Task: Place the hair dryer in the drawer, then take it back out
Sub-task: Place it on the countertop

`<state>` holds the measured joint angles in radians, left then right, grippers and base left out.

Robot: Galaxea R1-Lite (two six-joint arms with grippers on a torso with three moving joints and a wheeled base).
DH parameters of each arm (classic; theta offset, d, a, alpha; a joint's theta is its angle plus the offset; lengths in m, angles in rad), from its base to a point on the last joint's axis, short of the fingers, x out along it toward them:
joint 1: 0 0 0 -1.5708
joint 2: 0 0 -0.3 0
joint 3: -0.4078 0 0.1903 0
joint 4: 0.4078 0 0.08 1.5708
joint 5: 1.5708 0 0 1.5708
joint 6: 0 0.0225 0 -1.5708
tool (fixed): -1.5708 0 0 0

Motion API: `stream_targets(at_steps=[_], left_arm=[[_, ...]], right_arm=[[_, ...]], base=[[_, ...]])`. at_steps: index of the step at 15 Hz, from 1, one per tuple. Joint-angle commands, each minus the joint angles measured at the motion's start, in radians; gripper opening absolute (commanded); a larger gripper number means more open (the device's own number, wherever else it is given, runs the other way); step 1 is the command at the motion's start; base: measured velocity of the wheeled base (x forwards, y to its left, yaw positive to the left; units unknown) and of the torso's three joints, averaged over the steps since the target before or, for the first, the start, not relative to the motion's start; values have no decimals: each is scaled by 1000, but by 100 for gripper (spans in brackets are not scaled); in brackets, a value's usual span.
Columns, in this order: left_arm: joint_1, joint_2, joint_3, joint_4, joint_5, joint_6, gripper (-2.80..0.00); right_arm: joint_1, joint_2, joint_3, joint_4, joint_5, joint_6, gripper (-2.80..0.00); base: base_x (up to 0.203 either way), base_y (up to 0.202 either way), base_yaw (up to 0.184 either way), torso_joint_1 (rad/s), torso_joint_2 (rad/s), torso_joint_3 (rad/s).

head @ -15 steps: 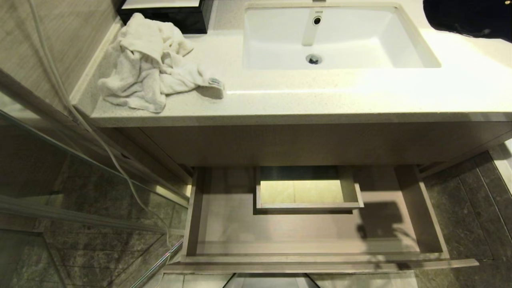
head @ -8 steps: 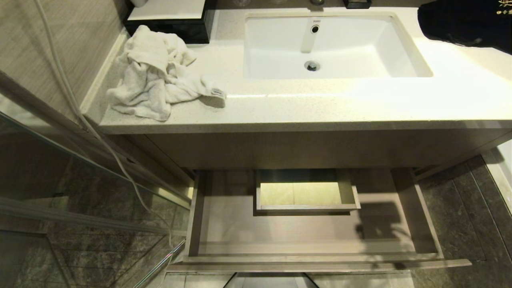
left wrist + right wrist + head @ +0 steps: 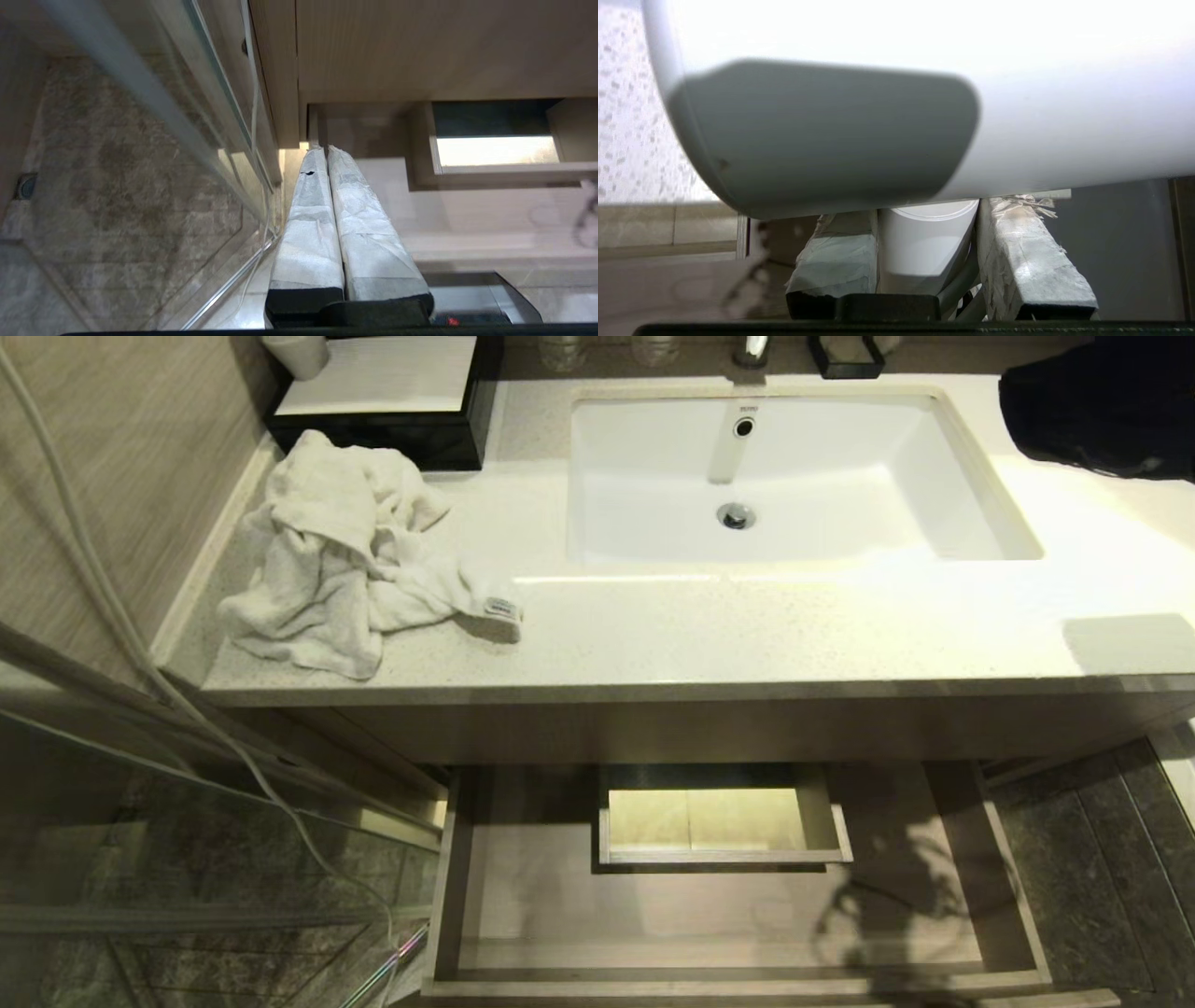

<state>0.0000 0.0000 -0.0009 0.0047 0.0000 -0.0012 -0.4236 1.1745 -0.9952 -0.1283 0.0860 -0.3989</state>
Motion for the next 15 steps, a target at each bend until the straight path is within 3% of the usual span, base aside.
stream_targets(at_steps=[1,7,11,15], left_arm=[[0,-2,0,0,0,0,-280],[0,-1,0,0,0,0,-280],[0,-2,-1,0,0,0,-280],[0,-2,-1,0,0,1,-280]], right_arm=[[0,33,-33,-3,1,-3,-280],[-4,271,-354,12,3,-65,-280],[-25,382,-495,77,33,-220,-280],[-37,429,-516,123,122,-278,-280]], base=[[0,0,0,321,-50,247],[0,0,0,223,-54,164],[0,0,0,9,-3,8],[0,0,0,0,0,0]])
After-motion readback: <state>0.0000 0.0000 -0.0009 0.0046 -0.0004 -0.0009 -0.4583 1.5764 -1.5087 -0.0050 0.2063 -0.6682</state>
